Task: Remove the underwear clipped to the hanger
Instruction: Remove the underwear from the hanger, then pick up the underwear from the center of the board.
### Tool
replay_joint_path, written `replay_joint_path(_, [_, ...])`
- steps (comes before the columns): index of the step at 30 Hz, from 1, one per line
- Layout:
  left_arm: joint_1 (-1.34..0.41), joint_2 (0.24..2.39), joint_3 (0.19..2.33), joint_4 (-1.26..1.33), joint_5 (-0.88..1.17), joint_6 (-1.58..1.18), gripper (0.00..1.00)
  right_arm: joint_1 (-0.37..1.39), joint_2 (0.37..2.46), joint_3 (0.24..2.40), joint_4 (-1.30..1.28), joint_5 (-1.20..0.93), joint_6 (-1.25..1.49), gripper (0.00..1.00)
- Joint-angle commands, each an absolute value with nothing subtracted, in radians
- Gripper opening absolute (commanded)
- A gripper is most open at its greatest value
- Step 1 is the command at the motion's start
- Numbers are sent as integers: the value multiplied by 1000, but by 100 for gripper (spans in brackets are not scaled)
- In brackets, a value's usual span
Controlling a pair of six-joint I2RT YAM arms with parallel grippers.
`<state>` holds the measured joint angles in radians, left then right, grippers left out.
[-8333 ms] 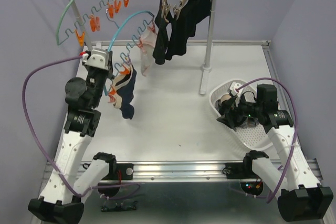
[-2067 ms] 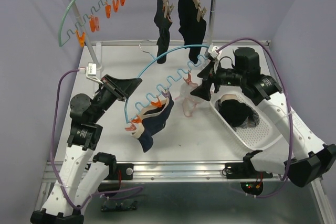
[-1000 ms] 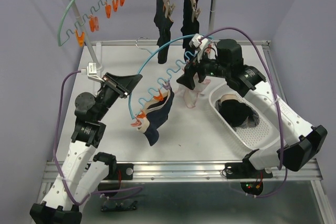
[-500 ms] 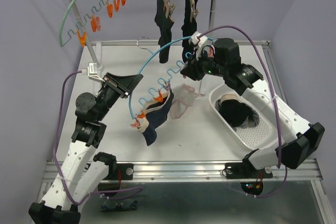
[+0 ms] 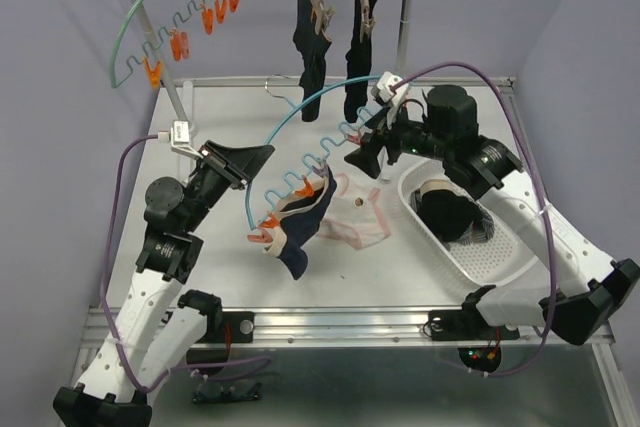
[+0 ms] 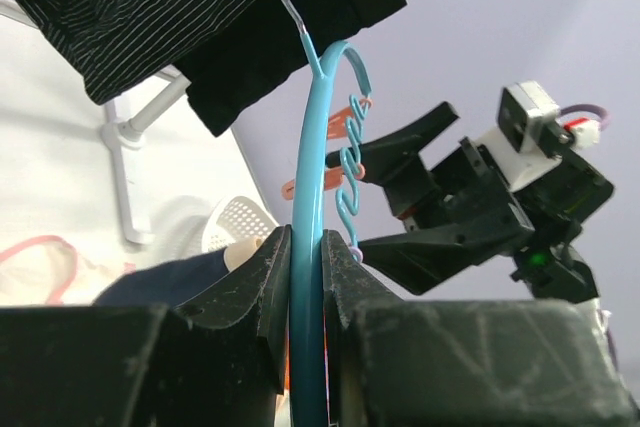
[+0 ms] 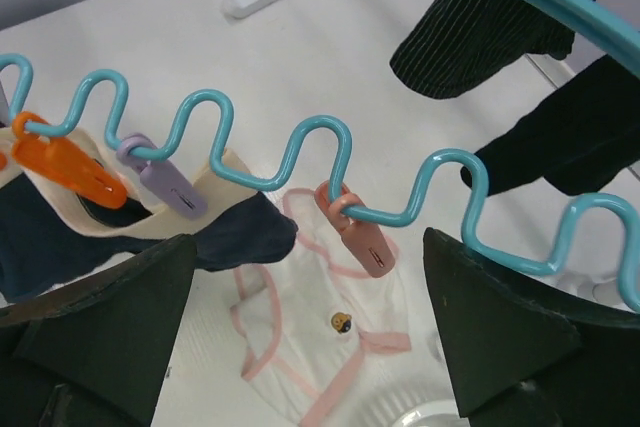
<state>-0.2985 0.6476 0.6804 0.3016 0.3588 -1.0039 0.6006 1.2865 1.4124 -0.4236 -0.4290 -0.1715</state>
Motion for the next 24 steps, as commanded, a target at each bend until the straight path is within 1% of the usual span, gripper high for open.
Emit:
replay_joint_path(1, [-305, 609, 744, 315, 354, -898, 0, 584, 1201, 1342, -393, -466, -274, 100])
replay_joint_path(5, [-305, 592, 782, 235, 325, -796, 0, 555, 1102, 1263, -451, -546, -389, 100])
replay_joint_path(12, [-305, 545, 821, 118, 279, -660, 0, 543, 1022, 1105, -603, -658, -595, 100])
replay_joint_path(18, [-305, 497, 831, 52, 247, -591, 0, 541, 1022, 977, -637, -684, -727, 100])
replay_joint_path(22, [-305, 466, 821, 44, 238, -560, 0, 545, 1071, 937, -632, -675, -742, 100])
replay_joint_path(24, [-305, 456, 815, 49, 230, -549, 0, 564, 1107, 937, -624, -638, -735, 100])
